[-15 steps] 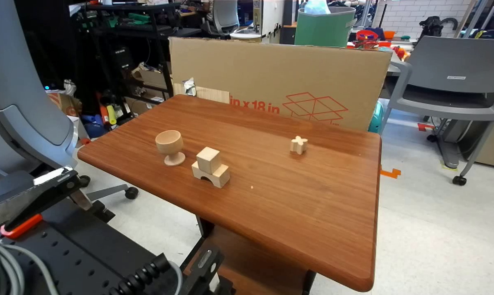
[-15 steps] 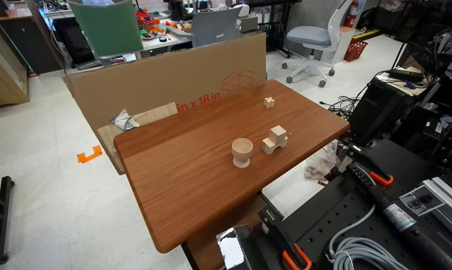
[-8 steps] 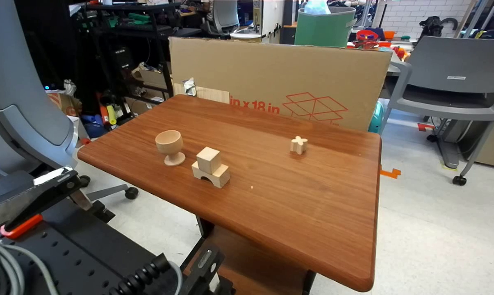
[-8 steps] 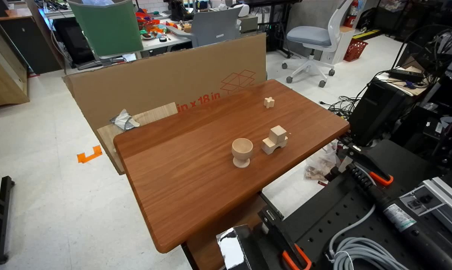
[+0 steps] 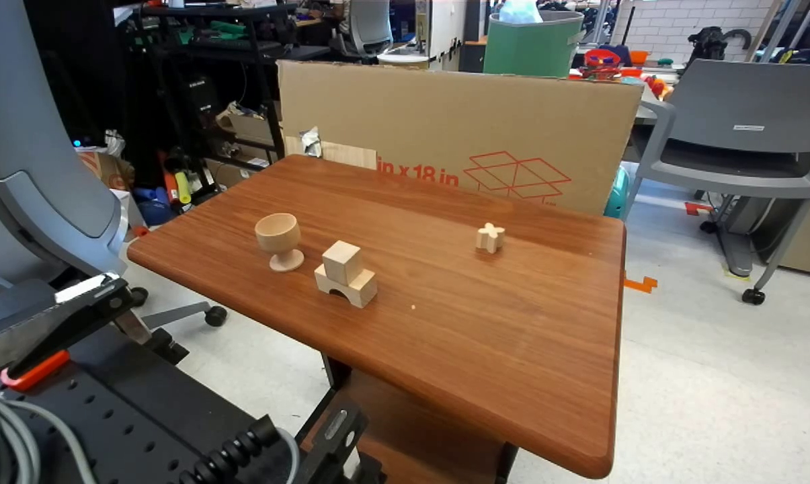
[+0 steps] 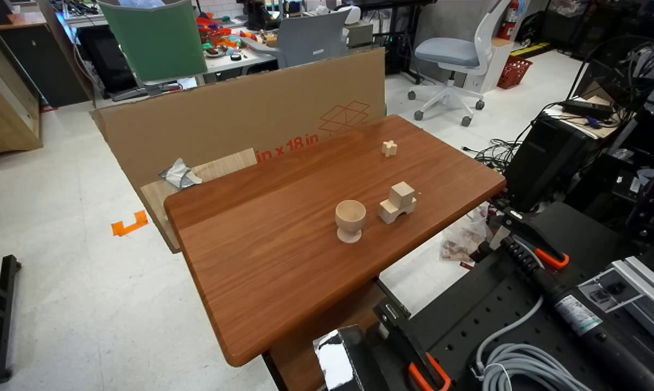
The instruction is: Pick up the square object and put it on the table
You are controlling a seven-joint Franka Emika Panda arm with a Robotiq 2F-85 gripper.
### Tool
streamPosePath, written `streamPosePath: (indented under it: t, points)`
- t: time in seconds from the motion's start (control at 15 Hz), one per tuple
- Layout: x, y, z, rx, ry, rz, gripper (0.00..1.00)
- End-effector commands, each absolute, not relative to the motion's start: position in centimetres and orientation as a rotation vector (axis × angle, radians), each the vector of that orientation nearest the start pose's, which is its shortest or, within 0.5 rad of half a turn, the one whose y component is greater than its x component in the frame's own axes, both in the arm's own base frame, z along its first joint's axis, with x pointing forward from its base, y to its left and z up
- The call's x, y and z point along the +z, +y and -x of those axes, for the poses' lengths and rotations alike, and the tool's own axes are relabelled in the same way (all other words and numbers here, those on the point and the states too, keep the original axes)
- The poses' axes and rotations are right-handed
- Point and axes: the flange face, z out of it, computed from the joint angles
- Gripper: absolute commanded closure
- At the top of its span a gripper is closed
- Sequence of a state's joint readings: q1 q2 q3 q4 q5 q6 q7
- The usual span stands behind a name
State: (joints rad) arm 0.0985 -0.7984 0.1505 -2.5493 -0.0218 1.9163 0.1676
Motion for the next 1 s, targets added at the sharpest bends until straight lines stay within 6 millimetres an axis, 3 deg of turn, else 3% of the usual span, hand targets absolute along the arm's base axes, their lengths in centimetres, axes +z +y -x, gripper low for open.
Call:
streamPosePath:
  t: [0.0, 0.33, 0.93]
  points:
    - [51.6, 5.9, -33.8, -0.37, -0.062, 3.2, 0.0]
    - [47.3, 3.9, -37.2, -0.389, -0.074, 3.205, 0.0]
    - [36.3, 2.3, -42.6, -0.099, -0.205, 3.199, 0.0]
